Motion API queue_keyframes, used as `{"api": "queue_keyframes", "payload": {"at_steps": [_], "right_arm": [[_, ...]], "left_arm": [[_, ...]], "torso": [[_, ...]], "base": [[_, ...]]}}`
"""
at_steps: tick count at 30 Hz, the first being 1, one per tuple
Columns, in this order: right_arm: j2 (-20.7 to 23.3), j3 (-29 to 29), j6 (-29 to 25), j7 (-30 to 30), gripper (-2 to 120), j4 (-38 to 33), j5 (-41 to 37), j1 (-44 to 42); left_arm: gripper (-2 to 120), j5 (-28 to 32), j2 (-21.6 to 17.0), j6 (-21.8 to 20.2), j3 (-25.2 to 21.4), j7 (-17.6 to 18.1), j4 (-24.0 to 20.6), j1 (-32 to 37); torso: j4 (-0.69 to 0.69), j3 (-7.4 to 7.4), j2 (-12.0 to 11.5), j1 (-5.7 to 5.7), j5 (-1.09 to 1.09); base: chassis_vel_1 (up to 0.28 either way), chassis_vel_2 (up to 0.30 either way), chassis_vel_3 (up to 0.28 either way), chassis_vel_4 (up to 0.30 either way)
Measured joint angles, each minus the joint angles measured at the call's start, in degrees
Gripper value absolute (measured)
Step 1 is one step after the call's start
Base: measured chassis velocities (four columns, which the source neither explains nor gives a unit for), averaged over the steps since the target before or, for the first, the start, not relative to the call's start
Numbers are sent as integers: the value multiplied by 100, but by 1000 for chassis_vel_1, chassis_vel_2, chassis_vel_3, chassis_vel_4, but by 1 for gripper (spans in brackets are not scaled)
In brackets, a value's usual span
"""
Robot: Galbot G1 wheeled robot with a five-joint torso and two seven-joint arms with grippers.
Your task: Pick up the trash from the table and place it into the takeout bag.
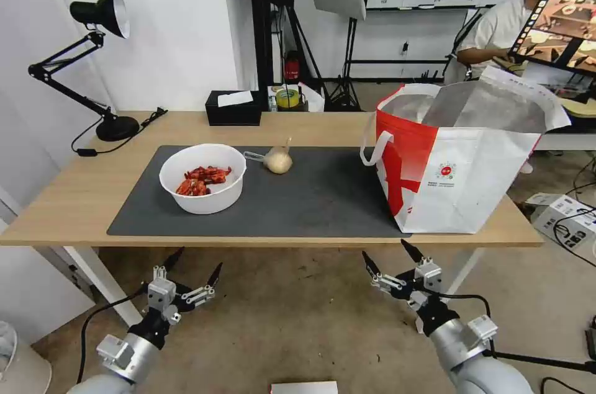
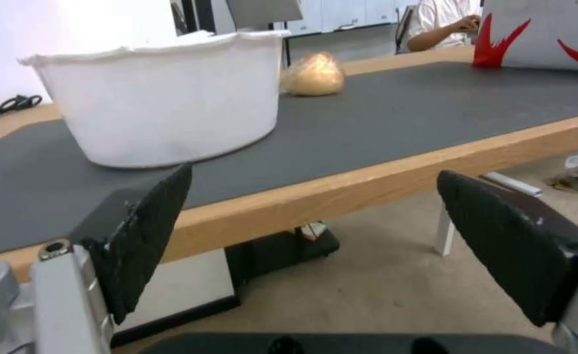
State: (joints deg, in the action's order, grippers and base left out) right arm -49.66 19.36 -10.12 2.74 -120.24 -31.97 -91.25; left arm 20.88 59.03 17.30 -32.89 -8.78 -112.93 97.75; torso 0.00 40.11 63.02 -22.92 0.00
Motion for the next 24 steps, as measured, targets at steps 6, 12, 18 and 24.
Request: {"api": "queue_keyframes", "payload": {"at_steps": [6, 12, 18, 24], "right_arm": [[317, -190, 596, -2, 100, -316, -345, 516], [482, -499, 1061, -60, 100, -390, -695, 1139], [685, -948, 1373, -32, 100, -260, -976, 2092], [787, -1581, 1560, 74, 100, 39, -1251, 3242]], "left_arm": [[100, 66, 3, 3, -37, 23, -87, 32], [100, 108, -4, -9, -109, 28, -164, 107], [100, 102, 22, -19, -148, 33, -208, 198], [100, 130, 36, -122, -196, 37, -366, 281]], "torso": [[0, 0, 0, 0, 0], [0, 0, 0, 0, 0], [0, 0, 0, 0, 0], [0, 1, 0, 0, -1]], "base": [[0, 0, 0, 0], [0, 0, 0, 0], [0, 0, 0, 0], [0, 0, 0, 0]]}}
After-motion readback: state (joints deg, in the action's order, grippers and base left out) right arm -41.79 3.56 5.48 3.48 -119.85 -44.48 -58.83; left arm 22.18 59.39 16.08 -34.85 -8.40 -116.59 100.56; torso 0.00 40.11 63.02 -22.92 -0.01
